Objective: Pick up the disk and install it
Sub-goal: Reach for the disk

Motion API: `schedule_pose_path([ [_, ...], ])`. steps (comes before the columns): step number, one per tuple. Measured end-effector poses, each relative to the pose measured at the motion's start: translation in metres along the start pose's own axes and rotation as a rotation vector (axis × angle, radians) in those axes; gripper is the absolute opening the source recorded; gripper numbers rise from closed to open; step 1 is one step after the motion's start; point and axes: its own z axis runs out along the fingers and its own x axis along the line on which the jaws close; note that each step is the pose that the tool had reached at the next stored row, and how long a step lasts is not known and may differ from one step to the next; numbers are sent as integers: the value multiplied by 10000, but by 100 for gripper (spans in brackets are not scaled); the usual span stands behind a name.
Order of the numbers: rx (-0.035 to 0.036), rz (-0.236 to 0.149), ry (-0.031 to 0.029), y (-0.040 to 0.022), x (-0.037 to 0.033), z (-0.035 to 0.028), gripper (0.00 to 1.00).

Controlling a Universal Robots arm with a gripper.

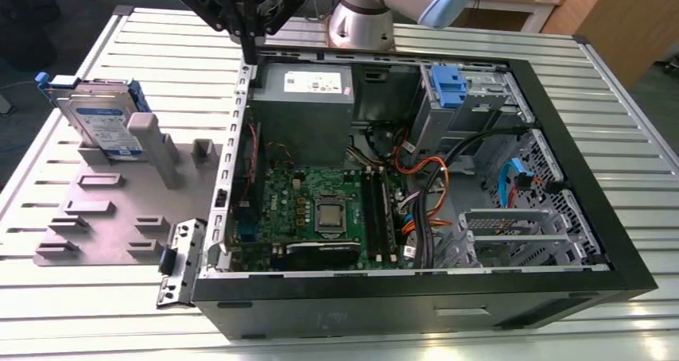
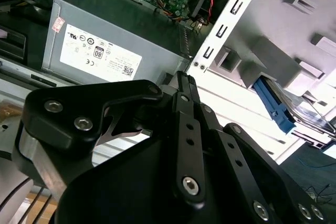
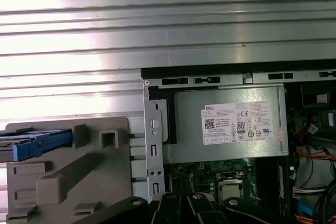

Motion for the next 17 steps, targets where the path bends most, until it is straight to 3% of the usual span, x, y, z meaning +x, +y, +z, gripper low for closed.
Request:
schedule_pose_path([
  [17,1,1,0,-4,59,-2,11],
])
